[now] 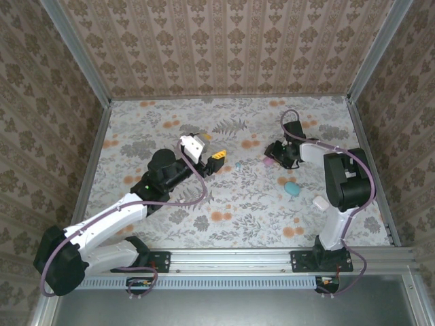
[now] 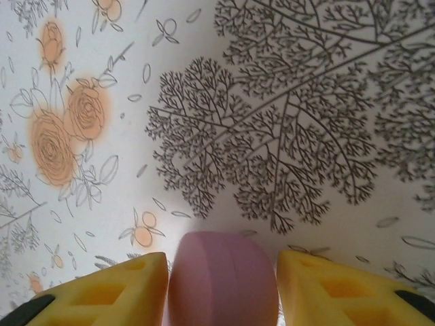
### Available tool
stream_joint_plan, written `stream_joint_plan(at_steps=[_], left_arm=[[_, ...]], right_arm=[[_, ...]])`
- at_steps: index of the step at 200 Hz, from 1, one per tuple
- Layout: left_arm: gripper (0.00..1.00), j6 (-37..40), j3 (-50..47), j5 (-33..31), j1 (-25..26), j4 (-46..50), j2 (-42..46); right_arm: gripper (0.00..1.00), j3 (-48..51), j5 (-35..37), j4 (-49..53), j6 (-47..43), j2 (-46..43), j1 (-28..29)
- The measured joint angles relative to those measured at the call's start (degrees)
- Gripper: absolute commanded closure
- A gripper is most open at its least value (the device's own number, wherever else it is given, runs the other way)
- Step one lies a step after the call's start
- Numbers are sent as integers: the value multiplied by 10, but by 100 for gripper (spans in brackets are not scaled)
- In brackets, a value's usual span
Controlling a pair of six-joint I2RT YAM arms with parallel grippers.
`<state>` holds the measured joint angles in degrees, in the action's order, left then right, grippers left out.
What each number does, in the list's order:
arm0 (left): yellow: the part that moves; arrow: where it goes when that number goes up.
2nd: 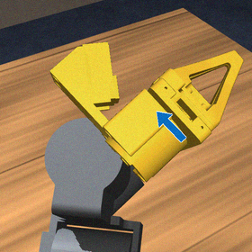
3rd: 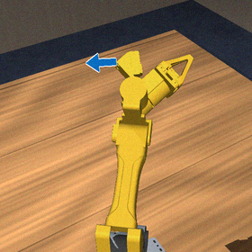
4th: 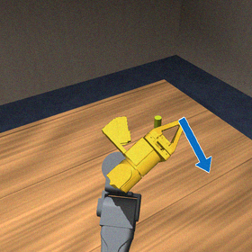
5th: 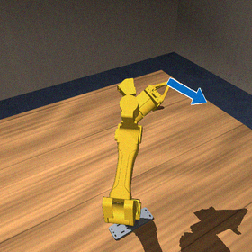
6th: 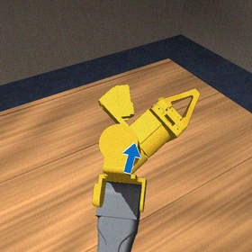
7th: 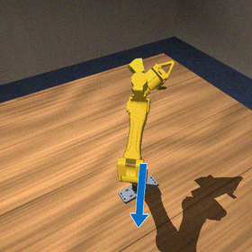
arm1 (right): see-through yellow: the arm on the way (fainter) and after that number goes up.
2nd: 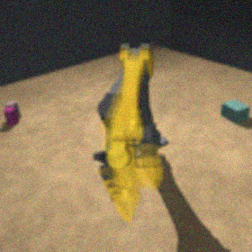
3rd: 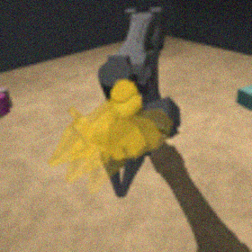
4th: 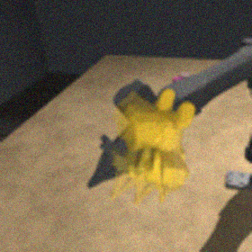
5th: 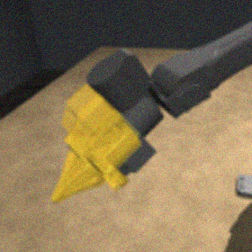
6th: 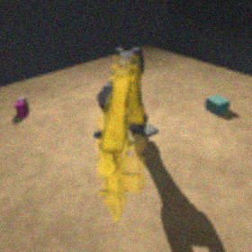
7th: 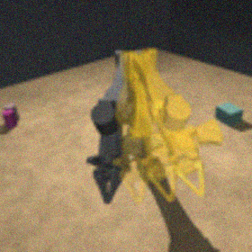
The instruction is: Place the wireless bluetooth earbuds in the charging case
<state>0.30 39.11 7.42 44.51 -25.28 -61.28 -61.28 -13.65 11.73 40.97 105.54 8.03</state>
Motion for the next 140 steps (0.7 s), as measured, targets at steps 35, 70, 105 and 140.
stream_joint_plan(at_steps=[35,70,105,140], left_arm=[[29,0,-1,0,0,0,3],[29,0,-1,0,0,0,3],[29,0,-1,0,-4,0,3],[29,0,-1,1,-4,0,3]], right_arm=[[51,5,11,19,-14,-23,-1],[47,23,14,32,-20,-44,-4],[44,38,0,42,-20,-68,-7],[42,38,-40,42,-17,-69,-3]])
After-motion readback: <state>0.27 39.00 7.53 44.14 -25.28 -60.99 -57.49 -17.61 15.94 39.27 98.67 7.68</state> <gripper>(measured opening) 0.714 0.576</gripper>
